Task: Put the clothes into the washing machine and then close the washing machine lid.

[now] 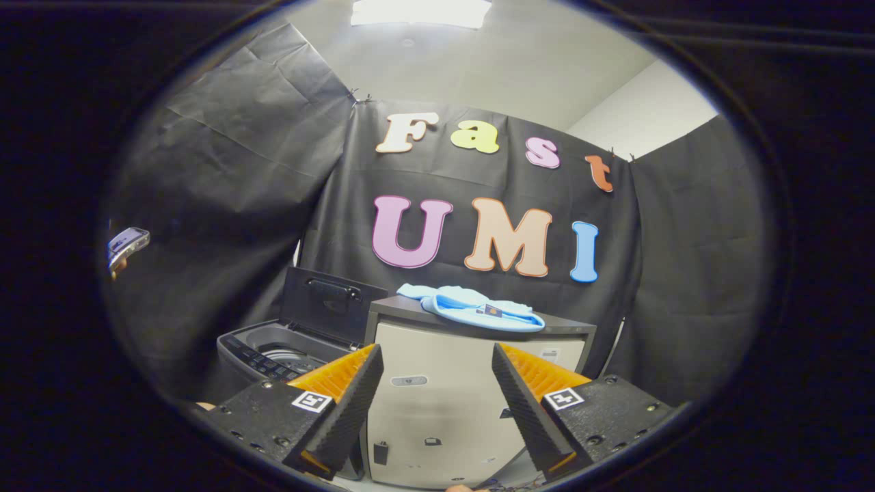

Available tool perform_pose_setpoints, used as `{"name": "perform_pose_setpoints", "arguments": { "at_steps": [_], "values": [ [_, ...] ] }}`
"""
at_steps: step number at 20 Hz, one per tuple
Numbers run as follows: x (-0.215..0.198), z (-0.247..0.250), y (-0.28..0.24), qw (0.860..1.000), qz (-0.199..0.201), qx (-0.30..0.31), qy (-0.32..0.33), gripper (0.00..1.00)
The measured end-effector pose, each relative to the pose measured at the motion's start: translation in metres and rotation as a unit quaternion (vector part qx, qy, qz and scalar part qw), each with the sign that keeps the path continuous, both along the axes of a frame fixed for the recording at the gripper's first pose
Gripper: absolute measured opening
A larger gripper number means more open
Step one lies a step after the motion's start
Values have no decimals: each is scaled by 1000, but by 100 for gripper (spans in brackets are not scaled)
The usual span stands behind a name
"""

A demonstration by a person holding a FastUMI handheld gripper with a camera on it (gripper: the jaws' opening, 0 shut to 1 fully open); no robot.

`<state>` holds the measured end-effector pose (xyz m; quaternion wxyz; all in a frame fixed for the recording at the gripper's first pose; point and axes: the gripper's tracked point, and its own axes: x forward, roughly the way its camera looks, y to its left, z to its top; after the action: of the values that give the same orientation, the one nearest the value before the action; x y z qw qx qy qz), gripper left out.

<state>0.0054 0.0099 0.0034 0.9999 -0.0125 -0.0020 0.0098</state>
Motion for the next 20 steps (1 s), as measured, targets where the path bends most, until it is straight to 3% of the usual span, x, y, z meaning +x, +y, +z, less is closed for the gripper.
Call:
{"name": "perform_pose_setpoints", "arguments": {
  "at_steps": [10,20],
  "values": [
    [19,10,-15,1000,-7,1,-4,97],
    [126,42,-64,1000,-20,21,6,97]
  ]
}}
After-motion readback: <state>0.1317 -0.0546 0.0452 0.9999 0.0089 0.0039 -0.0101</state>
